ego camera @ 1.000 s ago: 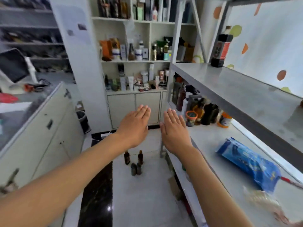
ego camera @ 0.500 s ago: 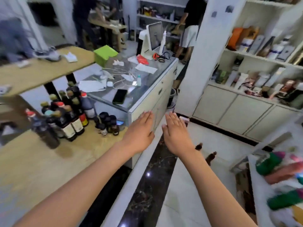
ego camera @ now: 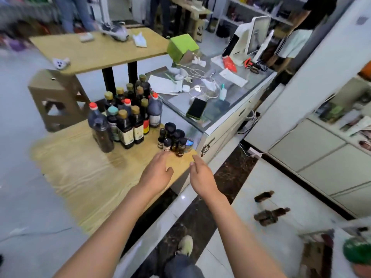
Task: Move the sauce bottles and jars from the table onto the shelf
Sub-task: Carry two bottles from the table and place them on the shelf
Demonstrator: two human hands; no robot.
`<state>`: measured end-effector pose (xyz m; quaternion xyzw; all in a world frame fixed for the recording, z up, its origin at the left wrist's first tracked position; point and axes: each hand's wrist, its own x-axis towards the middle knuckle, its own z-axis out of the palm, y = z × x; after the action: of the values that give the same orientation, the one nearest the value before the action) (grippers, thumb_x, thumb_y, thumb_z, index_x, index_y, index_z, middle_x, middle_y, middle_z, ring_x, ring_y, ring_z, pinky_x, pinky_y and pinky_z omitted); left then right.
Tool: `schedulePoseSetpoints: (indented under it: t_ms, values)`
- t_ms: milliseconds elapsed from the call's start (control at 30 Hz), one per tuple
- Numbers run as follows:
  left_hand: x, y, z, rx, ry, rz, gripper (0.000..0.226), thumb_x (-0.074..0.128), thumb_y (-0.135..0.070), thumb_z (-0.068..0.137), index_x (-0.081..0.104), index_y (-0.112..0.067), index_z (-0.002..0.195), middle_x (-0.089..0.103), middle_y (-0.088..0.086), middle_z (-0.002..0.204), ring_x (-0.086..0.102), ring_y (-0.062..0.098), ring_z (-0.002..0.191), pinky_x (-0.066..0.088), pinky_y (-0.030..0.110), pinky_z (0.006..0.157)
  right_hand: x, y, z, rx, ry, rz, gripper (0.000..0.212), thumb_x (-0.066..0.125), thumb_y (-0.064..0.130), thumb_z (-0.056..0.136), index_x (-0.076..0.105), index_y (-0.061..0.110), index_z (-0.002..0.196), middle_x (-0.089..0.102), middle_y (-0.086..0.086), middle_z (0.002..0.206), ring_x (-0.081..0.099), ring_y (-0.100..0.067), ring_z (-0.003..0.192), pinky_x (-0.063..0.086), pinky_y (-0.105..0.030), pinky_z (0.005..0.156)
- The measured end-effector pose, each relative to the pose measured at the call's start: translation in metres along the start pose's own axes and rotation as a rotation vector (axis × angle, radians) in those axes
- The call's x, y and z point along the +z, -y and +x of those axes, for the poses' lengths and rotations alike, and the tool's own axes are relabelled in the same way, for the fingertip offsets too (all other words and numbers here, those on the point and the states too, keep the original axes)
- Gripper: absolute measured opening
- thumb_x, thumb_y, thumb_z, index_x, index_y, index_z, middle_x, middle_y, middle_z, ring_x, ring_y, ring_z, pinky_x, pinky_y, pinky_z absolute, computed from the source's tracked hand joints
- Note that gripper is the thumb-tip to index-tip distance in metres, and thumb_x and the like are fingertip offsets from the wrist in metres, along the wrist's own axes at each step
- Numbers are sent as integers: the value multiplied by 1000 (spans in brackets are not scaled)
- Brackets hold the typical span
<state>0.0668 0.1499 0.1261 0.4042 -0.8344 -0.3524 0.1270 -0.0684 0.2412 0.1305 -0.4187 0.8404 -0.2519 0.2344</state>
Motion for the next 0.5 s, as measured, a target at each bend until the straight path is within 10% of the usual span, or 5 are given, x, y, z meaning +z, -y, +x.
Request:
schedulePoseSetpoints:
  t_ms: [500]
  values:
    - [30,33,153,-246,2,78,50,49,-21,98,36,-16,146,44,6,146,41,24,133,36,34,106,17,-45,181,150,21,214,50,60,23,96,46,19,144,50,-8,143,49,-26,130,40,-33,102]
